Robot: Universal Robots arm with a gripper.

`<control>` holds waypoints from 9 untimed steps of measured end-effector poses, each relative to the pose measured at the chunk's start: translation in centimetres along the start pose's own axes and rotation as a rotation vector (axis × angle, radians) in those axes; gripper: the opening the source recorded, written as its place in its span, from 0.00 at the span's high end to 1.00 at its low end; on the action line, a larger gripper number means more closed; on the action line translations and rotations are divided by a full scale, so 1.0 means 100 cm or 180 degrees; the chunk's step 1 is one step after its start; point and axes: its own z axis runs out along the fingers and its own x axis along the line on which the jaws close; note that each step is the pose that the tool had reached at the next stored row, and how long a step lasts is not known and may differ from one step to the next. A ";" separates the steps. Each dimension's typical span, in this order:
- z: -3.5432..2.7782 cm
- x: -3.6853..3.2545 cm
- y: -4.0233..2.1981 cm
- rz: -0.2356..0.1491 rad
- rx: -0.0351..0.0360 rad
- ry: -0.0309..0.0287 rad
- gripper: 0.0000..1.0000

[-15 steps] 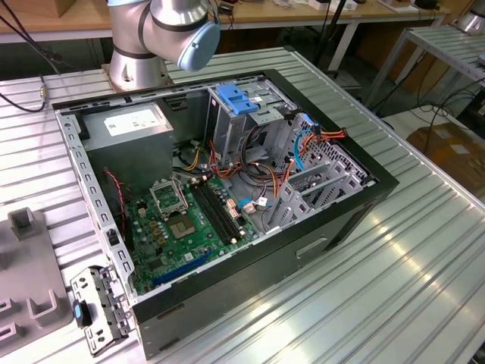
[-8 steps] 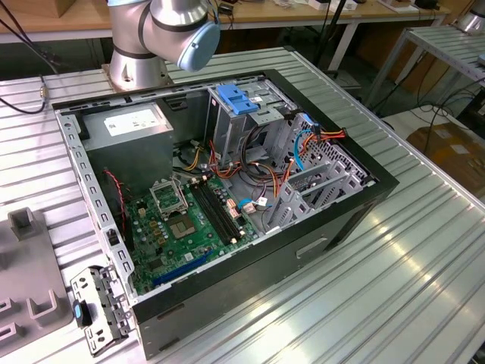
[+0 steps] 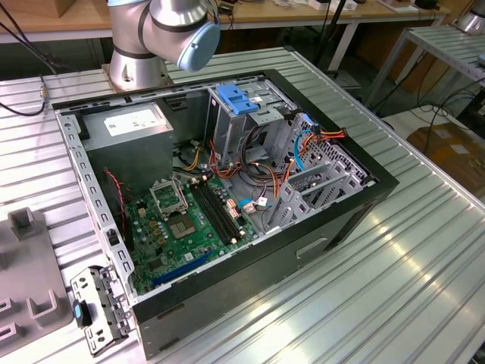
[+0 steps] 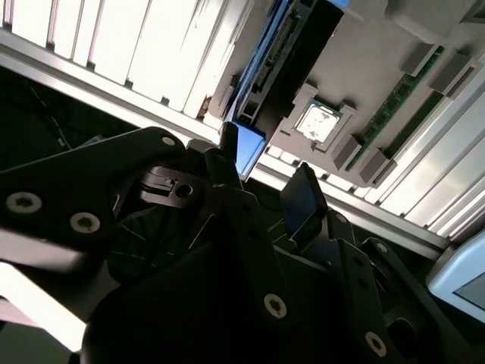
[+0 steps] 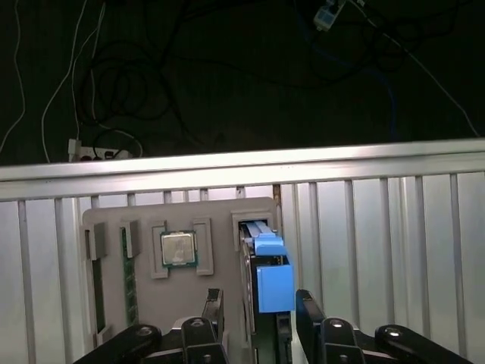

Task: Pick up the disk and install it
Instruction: 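Pick up the disk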

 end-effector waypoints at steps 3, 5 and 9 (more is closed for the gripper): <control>0.0033 0.0000 0.0008 -0.0002 -0.0006 -0.0002 0.49; 0.0042 0.0000 0.0008 -0.0002 -0.0010 -0.0001 0.49; 0.0046 0.0001 0.0008 -0.0002 -0.0009 -0.0001 0.49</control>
